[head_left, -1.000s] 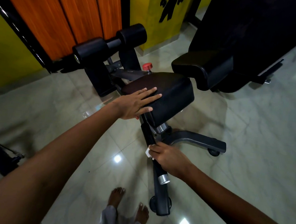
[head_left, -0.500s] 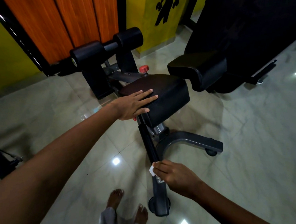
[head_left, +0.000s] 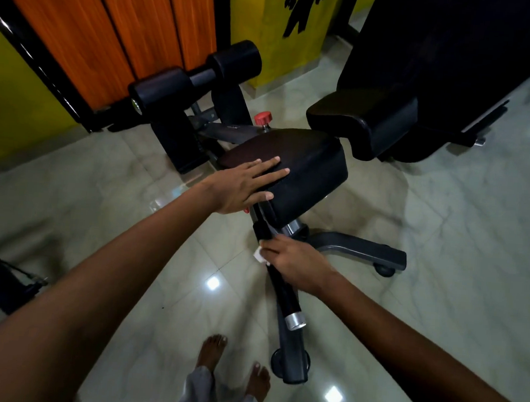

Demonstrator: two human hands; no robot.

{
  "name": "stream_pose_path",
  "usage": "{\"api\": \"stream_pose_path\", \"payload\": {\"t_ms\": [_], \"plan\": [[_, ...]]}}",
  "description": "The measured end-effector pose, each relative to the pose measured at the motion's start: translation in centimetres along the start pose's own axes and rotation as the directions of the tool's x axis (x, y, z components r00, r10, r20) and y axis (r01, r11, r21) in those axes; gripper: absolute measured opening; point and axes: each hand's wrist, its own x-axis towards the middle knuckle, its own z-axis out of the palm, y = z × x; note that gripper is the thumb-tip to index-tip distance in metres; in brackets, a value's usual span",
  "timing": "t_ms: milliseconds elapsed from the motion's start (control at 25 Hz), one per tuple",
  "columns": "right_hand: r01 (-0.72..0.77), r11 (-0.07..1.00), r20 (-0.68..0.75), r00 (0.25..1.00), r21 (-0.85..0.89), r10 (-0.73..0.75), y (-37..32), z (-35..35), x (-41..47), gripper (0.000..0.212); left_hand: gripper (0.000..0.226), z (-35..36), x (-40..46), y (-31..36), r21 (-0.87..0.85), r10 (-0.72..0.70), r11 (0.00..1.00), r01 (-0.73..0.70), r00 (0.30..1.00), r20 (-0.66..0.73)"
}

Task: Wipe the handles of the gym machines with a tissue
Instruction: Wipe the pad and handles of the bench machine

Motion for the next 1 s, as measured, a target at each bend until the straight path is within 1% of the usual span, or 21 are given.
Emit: {"api": "stream_pose_path", "payload": {"t_ms": [120, 200, 280, 360, 440, 600, 680, 840, 1000], "plan": [[-0.03, 0.988, 0.102, 0.994, -0.151, 0.046, 0.2, 0.8, 4.1, 0.026, 0.059, 0.5, 0.3, -0.4, -0.007, 0.012, 1.0, -0.012, 1.0, -0.012], [-0.035, 0.971, 0.166, 0.983, -0.236, 0.075, 0.3, 1.0, 6.0, 0.027, 0.059, 0.8, 0.5, -0.7, -0.019, 0.018, 1.0, -0.018, 1.0, -0.016], [-0.055, 0.964, 0.195, 0.975, -0.259, 0.108, 0.3, 0.7, 7.0, 0.03, 0.059, 1.1, 0.6, -1.0, -0.027, 0.019, 0.999, -0.02, 1.0, -0.022], [-0.068, 0.967, 0.206, 0.971, -0.245, 0.121, 0.3, 0.3, 7.1, 0.028, 0.059, 1.2, 0.6, -0.9, -0.022, 0.021, 1.0, -0.021, 0.999, -0.035], [-0.067, 0.974, 0.185, 0.977, -0.215, 0.107, 0.4, 0.4, 6.4, 0.025, 0.058, 1.2, 0.5, -0.8, -0.021, 0.01, 1.0, -0.011, 0.999, -0.043], [-0.076, 0.982, 0.074, 0.993, -0.17, 0.09, 0.3, 1.2, 3.7, 0.013, 0.058, 1.7, 0.6, -1.0, -0.034, 0.022, 0.999, -0.024, 0.998, -0.063], [-0.055, 0.986, 0.043, 0.997, -0.155, 0.062, -0.3, 1.7, 2.3, 0.015, 0.058, 2.1, 0.6, -0.8, -0.038, -0.006, 0.999, 0.003, 0.998, -0.062], [-0.03, 0.993, -0.014, 0.999, -0.117, 0.029, -1.1, 2.4, -0.3, 0.028, 0.059, 2.4, 0.5, -0.2, -0.044, -0.04, 0.998, 0.038, 0.997, -0.066], [0.007, 0.995, 0.021, 1.0, -0.095, -0.005, -1.9, 2.3, -2.5, 0.034, 0.059, 2.3, 0.3, 0.0, -0.056, -0.051, 0.997, 0.047, 0.996, -0.073]]}}
